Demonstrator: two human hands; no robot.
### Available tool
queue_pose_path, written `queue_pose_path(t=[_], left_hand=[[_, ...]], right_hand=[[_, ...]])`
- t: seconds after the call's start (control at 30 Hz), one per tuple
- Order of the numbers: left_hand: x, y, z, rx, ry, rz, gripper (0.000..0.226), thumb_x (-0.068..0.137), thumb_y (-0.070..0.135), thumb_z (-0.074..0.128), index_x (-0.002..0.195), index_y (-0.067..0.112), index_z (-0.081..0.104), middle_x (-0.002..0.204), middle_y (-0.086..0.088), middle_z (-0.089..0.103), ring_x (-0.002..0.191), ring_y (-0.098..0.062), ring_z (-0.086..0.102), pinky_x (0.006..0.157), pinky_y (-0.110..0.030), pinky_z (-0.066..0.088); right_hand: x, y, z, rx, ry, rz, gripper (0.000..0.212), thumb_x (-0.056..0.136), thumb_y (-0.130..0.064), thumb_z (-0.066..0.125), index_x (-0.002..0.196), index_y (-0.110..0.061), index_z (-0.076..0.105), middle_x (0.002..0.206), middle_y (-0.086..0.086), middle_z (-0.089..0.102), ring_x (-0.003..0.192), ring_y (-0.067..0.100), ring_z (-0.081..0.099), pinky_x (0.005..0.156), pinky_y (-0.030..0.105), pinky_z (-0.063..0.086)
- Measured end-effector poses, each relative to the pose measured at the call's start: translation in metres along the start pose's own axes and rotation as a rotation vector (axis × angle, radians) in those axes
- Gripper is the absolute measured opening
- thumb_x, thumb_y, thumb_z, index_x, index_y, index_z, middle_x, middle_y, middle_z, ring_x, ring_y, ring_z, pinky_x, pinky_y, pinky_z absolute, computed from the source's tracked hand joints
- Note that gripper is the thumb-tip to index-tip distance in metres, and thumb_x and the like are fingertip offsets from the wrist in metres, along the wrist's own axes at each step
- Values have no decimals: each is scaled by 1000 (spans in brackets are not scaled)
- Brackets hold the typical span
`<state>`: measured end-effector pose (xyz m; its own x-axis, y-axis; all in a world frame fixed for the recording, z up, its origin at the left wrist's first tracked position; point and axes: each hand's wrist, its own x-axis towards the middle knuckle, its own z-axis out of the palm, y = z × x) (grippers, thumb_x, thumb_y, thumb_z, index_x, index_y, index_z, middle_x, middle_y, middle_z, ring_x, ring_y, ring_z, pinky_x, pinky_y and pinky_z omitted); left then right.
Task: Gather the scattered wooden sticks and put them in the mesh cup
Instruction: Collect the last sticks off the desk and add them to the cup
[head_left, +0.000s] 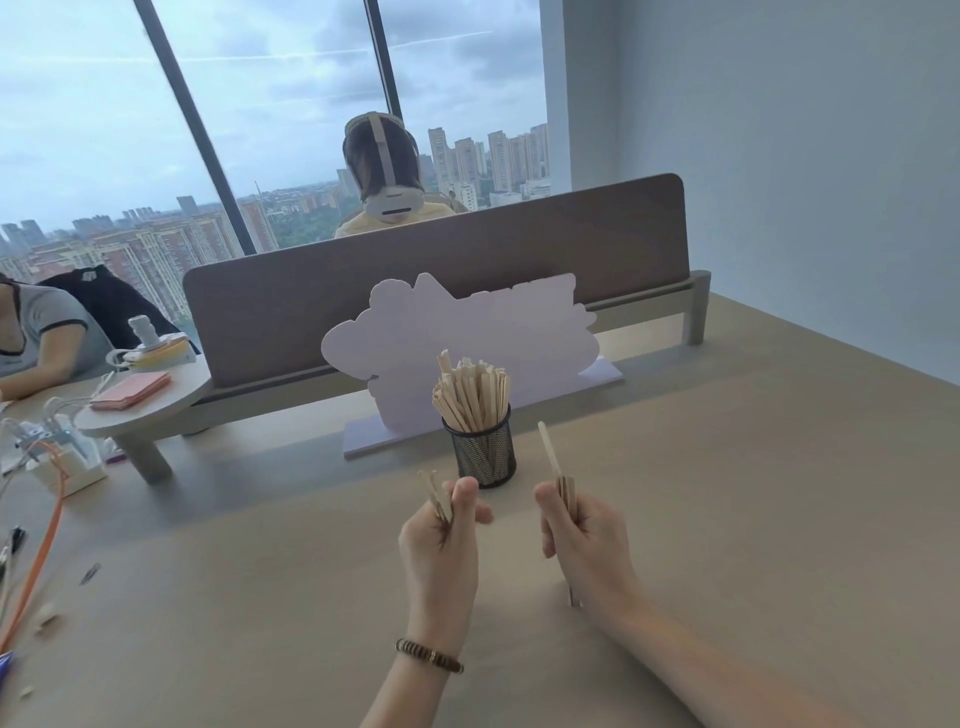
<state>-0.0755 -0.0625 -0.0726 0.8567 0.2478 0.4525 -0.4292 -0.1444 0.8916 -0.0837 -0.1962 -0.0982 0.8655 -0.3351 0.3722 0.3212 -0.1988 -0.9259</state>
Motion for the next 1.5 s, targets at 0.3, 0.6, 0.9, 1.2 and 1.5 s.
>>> queue_pose_path(t=[0.3,0.6,0.9,1.2,1.5], left_hand=[[-12,-13,-1,118,-31,-139,64,90,40,63,47,-1,39,43,-3,42,43,-16,39,50,-31,35],[-1,-30,-7,36,50,-223,39,94,23,62,59,9,70,61,-1,71,60,-11,66,70,-36,54],[-6,-12,-3,-47,12,-211,52,91,39,53,69,-6,63,53,-9,67,47,-19,63,57,-34,50],[-5,2,-10,-197,-11,-174,54,93,27,62,58,14,24,52,0,22,48,-15,17,42,-23,19],[-4,-6,-7,-58,-137,-150,23,94,27,37,91,7,47,68,-7,39,58,-14,38,56,-23,39]], right_hand=[[-7,-2,-3,-158,-33,-103,81,72,-78,60,54,-1,42,50,18,47,50,32,43,51,45,39],[-4,-2,-5,-113,10,-112,49,93,-35,65,62,-3,48,57,13,55,53,27,53,53,33,42],[-3,-7,-5,-69,-33,-102,45,93,-41,60,65,-8,48,54,12,58,51,19,56,52,25,42],[-4,-10,-1,182,-195,32,44,94,-55,47,67,-19,42,46,-8,36,39,8,28,39,20,23],[12,2,-6,320,-320,180,17,94,-26,41,91,-15,53,58,-5,40,57,16,34,55,29,28]])
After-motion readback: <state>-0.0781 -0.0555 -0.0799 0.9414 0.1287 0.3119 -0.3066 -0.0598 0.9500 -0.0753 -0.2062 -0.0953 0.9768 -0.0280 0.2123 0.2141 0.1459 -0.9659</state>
